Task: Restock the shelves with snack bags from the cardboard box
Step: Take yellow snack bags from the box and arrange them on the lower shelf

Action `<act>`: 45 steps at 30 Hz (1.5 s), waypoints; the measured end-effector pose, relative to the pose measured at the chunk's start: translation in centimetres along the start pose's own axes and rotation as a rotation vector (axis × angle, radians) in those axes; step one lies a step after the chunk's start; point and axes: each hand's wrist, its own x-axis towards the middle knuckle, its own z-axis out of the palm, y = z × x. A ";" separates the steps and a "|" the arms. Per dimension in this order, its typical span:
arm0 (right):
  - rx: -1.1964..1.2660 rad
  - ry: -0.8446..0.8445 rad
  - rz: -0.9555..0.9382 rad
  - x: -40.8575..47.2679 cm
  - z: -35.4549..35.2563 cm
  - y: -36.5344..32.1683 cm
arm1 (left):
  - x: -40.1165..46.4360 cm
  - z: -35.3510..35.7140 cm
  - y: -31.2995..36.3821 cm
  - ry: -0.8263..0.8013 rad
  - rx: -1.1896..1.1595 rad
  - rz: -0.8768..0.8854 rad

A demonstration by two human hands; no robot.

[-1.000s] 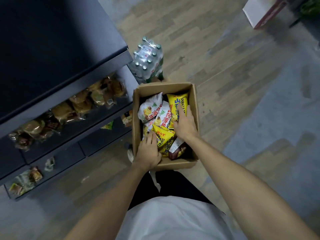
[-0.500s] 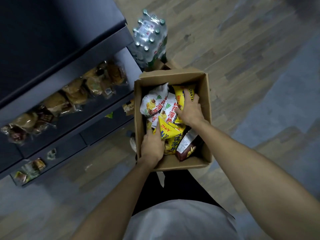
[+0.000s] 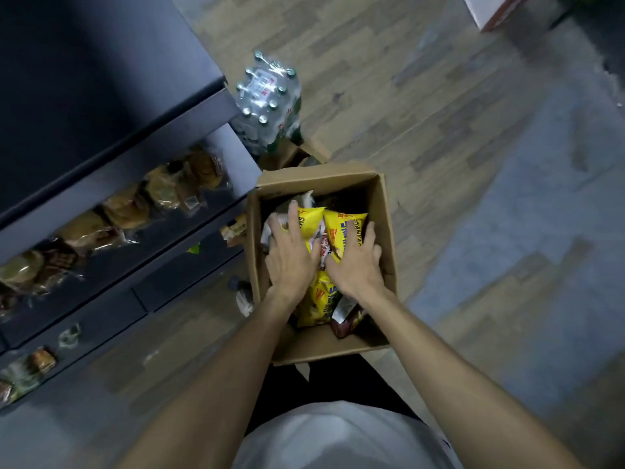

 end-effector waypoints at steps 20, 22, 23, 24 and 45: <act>0.098 -0.204 0.151 1.1 -2.0 -1.1 | -0.8 -1.2 -3.1 -0.325 -0.062 -0.006; -0.011 -0.257 0.149 0.1 -2.3 -1.0 | -0.9 -1.9 -3.0 -0.470 -0.047 -0.023; -0.071 -0.263 0.132 -0.6 -2.4 -0.9 | -1.1 -2.2 -2.7 -0.482 -0.005 -0.031; -0.122 -0.253 0.102 -1.2 -2.6 -0.9 | -1.4 -2.4 -2.3 -0.466 0.039 -0.029; 0.115 0.444 -0.533 -15.9 -6.9 -7.3 | -13.4 -18.4 -1.8 0.358 0.015 0.224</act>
